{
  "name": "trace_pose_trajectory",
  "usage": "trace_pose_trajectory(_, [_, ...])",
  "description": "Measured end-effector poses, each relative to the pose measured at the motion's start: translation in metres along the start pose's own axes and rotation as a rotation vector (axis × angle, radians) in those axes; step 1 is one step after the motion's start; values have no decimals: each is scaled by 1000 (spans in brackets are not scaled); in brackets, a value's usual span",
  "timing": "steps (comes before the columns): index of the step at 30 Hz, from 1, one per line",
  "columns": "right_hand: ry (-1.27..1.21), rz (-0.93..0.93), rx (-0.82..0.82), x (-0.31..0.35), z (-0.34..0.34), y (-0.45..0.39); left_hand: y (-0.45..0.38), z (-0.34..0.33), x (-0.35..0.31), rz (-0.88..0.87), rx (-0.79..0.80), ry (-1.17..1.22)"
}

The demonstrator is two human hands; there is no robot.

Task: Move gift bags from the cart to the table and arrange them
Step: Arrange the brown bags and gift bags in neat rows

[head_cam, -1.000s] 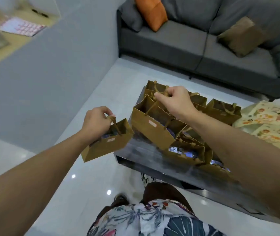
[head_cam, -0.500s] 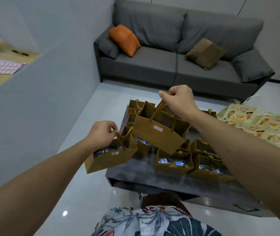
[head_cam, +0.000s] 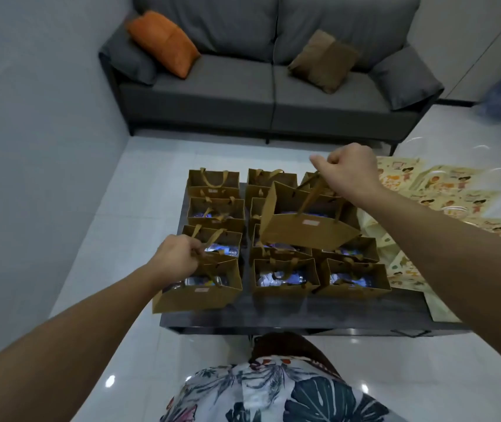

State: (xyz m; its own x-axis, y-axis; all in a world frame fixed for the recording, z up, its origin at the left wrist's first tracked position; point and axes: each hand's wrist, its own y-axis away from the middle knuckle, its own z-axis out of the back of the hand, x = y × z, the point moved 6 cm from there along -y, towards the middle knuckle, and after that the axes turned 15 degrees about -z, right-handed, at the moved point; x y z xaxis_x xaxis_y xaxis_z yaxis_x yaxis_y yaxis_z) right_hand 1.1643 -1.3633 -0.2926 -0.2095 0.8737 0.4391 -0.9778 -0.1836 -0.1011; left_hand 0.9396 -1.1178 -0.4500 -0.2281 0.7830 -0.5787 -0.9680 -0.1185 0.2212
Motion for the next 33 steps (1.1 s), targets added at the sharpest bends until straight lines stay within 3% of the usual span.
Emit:
trace_pose_trajectory(17, [266,-55,-52,-126,-38,-105,-74,-85,40,62,426,-101])
trace_pose_trajectory(33, [383,3,7,-165,-68,-160,-107,-88,34,157,425,-194])
